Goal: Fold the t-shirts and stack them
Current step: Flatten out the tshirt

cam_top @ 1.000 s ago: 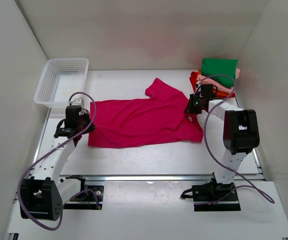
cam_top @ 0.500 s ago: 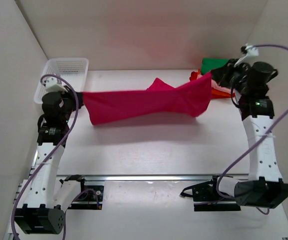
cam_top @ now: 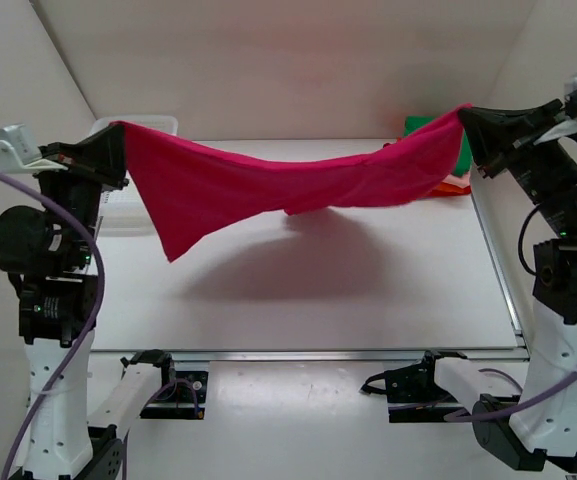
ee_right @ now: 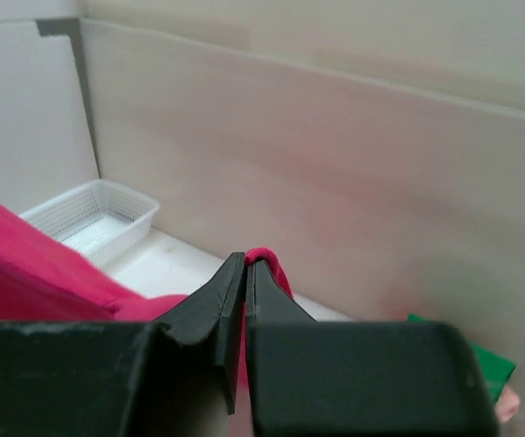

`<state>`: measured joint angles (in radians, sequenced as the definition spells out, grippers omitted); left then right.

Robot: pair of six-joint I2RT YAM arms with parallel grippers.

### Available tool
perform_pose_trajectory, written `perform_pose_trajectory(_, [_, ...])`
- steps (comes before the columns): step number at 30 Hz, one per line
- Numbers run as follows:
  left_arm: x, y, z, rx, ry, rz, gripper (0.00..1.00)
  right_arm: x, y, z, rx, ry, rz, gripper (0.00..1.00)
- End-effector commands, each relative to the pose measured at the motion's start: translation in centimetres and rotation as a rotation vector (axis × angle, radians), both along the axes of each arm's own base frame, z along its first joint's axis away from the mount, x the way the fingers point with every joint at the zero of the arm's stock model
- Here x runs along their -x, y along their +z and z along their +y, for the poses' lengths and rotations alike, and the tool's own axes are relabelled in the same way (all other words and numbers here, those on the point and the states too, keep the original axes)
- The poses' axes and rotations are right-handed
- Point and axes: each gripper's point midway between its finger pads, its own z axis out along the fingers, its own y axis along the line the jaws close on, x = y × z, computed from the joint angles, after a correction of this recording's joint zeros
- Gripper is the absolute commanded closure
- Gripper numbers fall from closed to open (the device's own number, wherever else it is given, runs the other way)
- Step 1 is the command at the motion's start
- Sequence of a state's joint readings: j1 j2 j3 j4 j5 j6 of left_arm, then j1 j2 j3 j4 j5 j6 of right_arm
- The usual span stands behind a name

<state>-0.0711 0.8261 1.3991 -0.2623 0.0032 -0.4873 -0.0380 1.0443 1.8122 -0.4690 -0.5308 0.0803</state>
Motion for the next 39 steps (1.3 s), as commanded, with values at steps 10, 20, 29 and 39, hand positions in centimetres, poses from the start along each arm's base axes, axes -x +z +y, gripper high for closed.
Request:
perform_pose_trajectory(10, [-9.8,-6.1,-0.6,-0.051,-0.055,0.240,1.00,-9.1,-1.4,0.9,0.023,0.062,0.087,1.00])
perform_pose_trajectory(20, [-20.1,-9.8,0.1,-0.048,-0.132,0.325,1.00,-19.8,-1.5,-0.3,0.021,0.046,0.086,1.00])
perform_pose_trajectory(29, [-20.4,-1.6,0.4,-0.072,-0.163,0.190,1.00,-16.9,5.0,-2.4,-0.017,0.064,-0.107,0.99])
perform_pose_trajectory(39, [-15.6,-9.5,0.3,-0.056,-0.167,0.285,1.00,-17.2,-2.4,-1.9,0.010,0.060,0.076,0.99])
